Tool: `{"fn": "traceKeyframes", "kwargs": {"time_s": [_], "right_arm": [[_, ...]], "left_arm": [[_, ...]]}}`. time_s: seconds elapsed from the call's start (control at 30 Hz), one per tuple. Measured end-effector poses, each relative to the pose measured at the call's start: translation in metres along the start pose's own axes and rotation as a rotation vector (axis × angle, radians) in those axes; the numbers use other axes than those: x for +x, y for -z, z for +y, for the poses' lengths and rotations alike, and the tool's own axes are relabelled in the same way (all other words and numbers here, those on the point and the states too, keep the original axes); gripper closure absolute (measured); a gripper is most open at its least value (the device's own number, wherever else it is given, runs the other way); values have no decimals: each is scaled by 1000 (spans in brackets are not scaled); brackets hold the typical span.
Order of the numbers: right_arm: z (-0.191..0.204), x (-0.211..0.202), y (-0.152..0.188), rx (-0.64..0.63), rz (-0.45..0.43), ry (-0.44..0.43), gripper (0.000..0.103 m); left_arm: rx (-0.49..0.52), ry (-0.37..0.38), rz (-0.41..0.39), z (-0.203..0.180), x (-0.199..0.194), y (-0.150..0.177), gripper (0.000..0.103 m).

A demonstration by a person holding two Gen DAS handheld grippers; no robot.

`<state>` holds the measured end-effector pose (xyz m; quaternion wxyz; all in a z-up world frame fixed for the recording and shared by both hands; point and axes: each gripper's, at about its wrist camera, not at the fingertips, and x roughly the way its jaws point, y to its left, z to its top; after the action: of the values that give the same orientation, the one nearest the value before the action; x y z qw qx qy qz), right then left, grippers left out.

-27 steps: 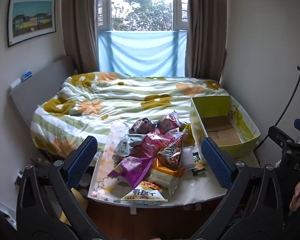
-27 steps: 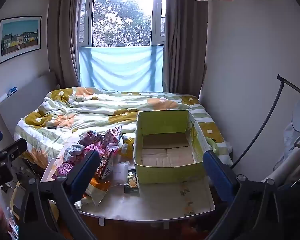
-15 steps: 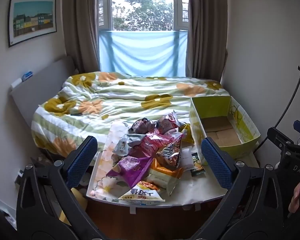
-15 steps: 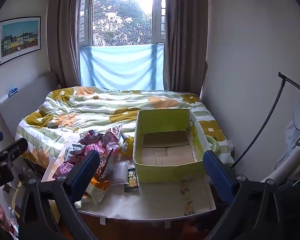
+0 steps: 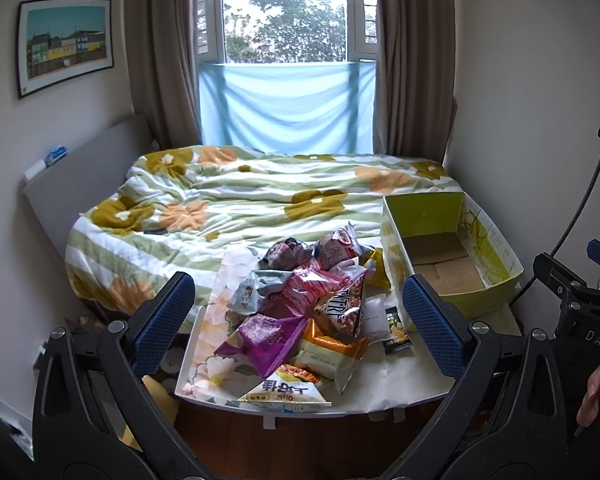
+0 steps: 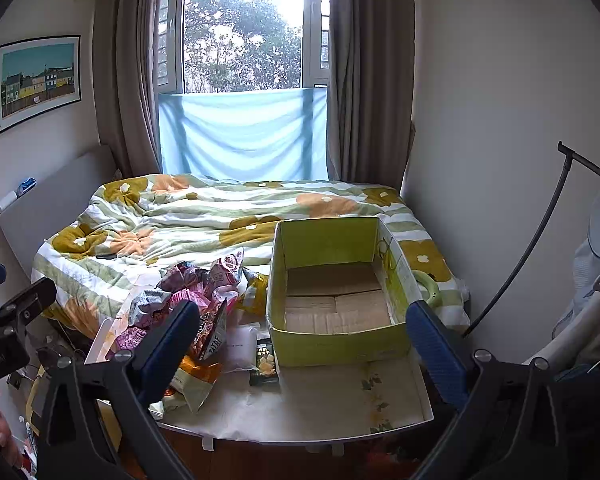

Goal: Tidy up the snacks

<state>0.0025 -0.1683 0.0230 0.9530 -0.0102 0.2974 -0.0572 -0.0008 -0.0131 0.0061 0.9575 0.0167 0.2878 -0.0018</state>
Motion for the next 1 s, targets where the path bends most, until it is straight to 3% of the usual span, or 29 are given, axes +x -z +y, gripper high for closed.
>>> {"fn": "traceKeyframes", "kwargs": {"time_s": [1.0], "right_arm": [[8, 8, 4, -6, 18, -7, 0]], "left_arm": [[6, -6, 10, 4, 8, -2, 1]]}}
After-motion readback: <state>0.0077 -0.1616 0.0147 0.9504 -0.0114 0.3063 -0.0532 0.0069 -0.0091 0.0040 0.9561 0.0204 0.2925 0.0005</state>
